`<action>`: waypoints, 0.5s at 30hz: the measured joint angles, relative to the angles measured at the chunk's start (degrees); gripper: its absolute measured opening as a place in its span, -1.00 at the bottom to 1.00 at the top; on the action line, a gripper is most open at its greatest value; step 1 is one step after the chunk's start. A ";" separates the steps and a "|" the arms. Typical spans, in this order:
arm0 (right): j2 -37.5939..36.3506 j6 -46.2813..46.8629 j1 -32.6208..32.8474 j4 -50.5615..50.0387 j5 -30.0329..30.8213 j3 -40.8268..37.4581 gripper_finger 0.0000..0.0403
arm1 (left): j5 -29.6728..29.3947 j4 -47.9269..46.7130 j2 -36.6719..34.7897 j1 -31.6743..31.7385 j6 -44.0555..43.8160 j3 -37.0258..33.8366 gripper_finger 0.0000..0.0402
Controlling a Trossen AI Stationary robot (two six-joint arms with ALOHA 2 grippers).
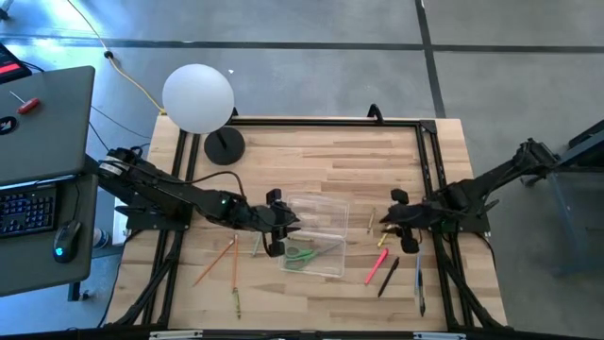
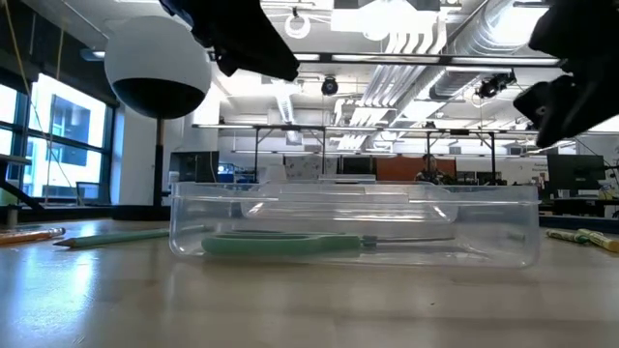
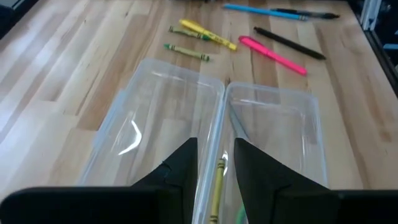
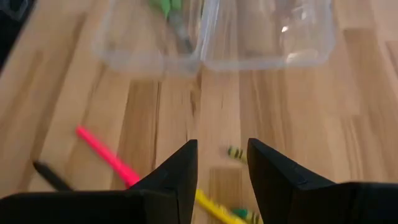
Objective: Pick & place school supplies into a supply box
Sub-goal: Put the yellow pen into the transparent supply box
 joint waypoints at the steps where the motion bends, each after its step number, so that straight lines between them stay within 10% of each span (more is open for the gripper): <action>1: 0.15 -0.46 0.54 -0.76 0.30 0.00 -0.41 | -0.07 0.27 0.00 0.00 0.00 0.00 -0.32; 15: 13.52 1.97 1.31 -5.78 -6.68 0.00 -0.41 | -1.38 1.10 0.00 0.02 -0.46 0.00 -0.32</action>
